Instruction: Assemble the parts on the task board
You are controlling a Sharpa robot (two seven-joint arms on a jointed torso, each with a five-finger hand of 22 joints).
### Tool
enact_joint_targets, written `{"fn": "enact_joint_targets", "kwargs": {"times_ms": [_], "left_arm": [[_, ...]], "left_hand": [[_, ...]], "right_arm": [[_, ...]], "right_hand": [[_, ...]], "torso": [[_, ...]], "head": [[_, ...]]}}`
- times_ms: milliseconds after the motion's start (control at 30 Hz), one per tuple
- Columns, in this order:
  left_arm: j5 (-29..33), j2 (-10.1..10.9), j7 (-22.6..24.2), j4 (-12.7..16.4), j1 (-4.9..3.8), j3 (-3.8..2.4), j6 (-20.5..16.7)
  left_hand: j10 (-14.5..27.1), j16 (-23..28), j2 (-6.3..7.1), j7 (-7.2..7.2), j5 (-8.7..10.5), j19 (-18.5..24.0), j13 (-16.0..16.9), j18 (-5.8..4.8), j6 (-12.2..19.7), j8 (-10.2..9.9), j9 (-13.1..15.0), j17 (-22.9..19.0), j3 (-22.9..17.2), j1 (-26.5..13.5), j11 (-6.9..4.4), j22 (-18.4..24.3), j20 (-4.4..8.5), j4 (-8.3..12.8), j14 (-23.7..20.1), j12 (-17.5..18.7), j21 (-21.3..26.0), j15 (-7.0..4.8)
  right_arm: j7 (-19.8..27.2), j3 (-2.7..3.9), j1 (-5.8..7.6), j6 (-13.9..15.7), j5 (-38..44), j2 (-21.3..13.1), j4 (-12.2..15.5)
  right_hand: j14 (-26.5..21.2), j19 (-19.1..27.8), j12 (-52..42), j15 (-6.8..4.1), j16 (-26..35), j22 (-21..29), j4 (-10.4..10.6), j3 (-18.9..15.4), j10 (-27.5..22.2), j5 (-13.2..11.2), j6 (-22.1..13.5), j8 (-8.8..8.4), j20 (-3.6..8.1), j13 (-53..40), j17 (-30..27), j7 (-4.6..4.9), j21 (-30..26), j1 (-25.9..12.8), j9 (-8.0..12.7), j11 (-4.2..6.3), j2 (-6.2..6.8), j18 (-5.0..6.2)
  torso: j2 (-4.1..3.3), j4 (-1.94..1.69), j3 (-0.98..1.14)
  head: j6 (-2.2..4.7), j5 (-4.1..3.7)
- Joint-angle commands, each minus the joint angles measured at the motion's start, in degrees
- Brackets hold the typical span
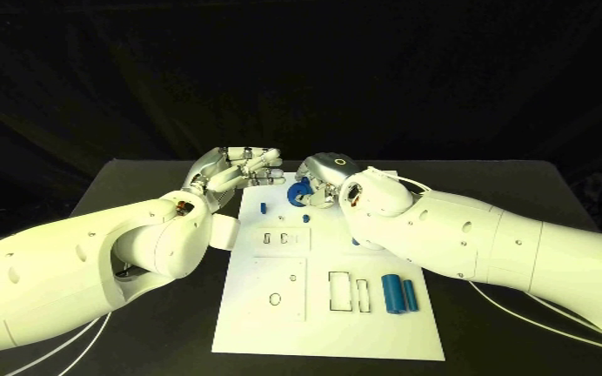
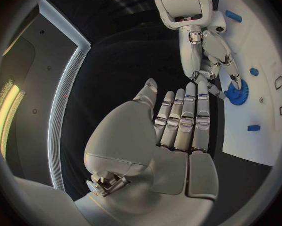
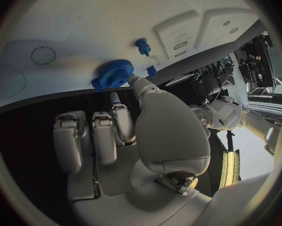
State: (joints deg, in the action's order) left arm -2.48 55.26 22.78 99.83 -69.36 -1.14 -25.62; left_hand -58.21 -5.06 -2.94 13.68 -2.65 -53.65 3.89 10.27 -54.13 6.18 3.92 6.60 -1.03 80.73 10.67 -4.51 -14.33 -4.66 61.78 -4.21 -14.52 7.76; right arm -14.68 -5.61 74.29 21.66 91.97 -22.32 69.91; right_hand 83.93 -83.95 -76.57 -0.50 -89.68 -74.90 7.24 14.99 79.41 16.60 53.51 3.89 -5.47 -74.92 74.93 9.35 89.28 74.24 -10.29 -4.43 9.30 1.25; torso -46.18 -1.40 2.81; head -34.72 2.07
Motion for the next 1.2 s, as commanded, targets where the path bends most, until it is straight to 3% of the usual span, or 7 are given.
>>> {"fn": "enact_joint_targets", "kwargs": {"times_ms": [33, 600, 767, 967, 1200], "left_arm": [[-0.02, -0.08, 0.25, 0.02, -0.06, -0.03, 1.23], [-0.02, 0.02, 0.14, 0.0, -0.06, -0.03, 1.12], [-0.02, 0.06, 0.12, -0.02, -0.06, -0.03, 1.08], [-0.02, 0.17, 0.08, -0.07, -0.06, -0.03, 1.07], [-0.02, 0.39, 0.11, -0.25, -0.06, -0.03, 1.1]], "left_hand": [[0.08, 0.2, -0.6, 0.36, -0.31, 0.33, 0.0, 0.29, 0.36, -0.33, 0.01, 0.08, -0.05, -0.13, 0.16, 0.08, -0.2, 0.35, 0.02, 0.38, 0.13, 0.4], [0.1, 0.26, -0.62, 0.37, -0.31, 0.34, 0.0, 0.29, 0.38, -0.36, 0.01, 0.08, -0.06, -0.13, 0.17, 0.1, -0.21, 0.39, 0.0, 0.39, 0.15, 0.41], [0.1, 0.26, -0.62, 0.37, -0.31, 0.34, 0.0, 0.29, 0.38, -0.36, 0.01, 0.08, -0.06, -0.13, 0.17, 0.1, -0.21, 0.39, 0.0, 0.39, 0.15, 0.41], [0.1, 0.26, -0.62, 0.37, -0.31, 0.34, 0.0, 0.29, 0.38, -0.36, 0.01, 0.08, -0.06, -0.13, 0.17, 0.1, -0.21, 0.39, 0.0, 0.39, 0.15, 0.41], [0.1, 0.26, -0.62, 0.37, -0.31, 0.34, 0.0, 0.29, 0.38, -0.36, 0.01, 0.08, -0.06, -0.13, 0.17, 0.1, -0.21, 0.39, 0.0, 0.39, 0.15, 0.41]], "right_arm": [[-0.03, 0.01, 0.0, -1.83, -0.04, -0.05, -0.14], [-0.31, -0.01, 0.0, -6.75, -2.87, -1.34, -0.17], [-0.62, -0.05, 0.0, -6.67, -3.17, -1.73, -0.29], [-0.52, -0.07, 0.0, -3.73, -3.01, -3.15, 1.18], [1.69, 0.11, 0.17, 4.67, -3.83, -7.31, 5.62]], "right_hand": [[6.07, -5.42, 0.32, 0.59, -0.32, -13.97, 0.3, -0.65, -0.55, -0.29, -0.68, -0.36, -0.44, -3.55, 15.07, 0.12, -0.2, -0.65, 0.18, -0.08, 0.15, -0.93], [6.07, -5.51, -0.33, 0.61, -0.32, -14.15, 4.17, -3.0, -0.19, 2.14, 0.52, 0.08, -0.6, -4.03, 15.07, -0.1, -0.08, -5.8, 0.04, 0.0, -1.34, -0.97], [6.07, -5.53, -0.49, 0.6, -0.32, -14.18, 5.1, -3.27, -0.12, 2.61, 0.58, 0.03, -0.59, -4.16, 15.07, -0.11, -0.06, -6.91, 0.05, 0.0, -1.82, -0.98], [6.07, -5.6, -0.82, 0.53, -0.32, -14.31, 5.04, -3.09, 0.12, 3.76, 0.99, 0.18, -0.55, -4.43, 15.07, -0.23, 0.05, -6.71, -0.03, 0.11, -2.0, -1.02], [6.07, -5.61, -1.45, 0.4, -0.32, -14.33, 3.9, -2.31, 0.63, 4.79, 1.22, 0.12, -0.42, -4.95, 15.07, -0.33, 0.05, -5.2, -0.04, 0.25, -2.04, -1.02]], "torso": [[0.02, 0.02, 0.01], [0.0, 0.06, 0.07], [0.01, 0.07, 0.06], [-0.02, 0.03, 0.1], [0.12, 0.24, 0.04]], "head": [[-0.05, 0.06], [-0.03, 0.04], [-0.09, 0.06], [-0.18, 0.21], [0.0, 0.17]]}}
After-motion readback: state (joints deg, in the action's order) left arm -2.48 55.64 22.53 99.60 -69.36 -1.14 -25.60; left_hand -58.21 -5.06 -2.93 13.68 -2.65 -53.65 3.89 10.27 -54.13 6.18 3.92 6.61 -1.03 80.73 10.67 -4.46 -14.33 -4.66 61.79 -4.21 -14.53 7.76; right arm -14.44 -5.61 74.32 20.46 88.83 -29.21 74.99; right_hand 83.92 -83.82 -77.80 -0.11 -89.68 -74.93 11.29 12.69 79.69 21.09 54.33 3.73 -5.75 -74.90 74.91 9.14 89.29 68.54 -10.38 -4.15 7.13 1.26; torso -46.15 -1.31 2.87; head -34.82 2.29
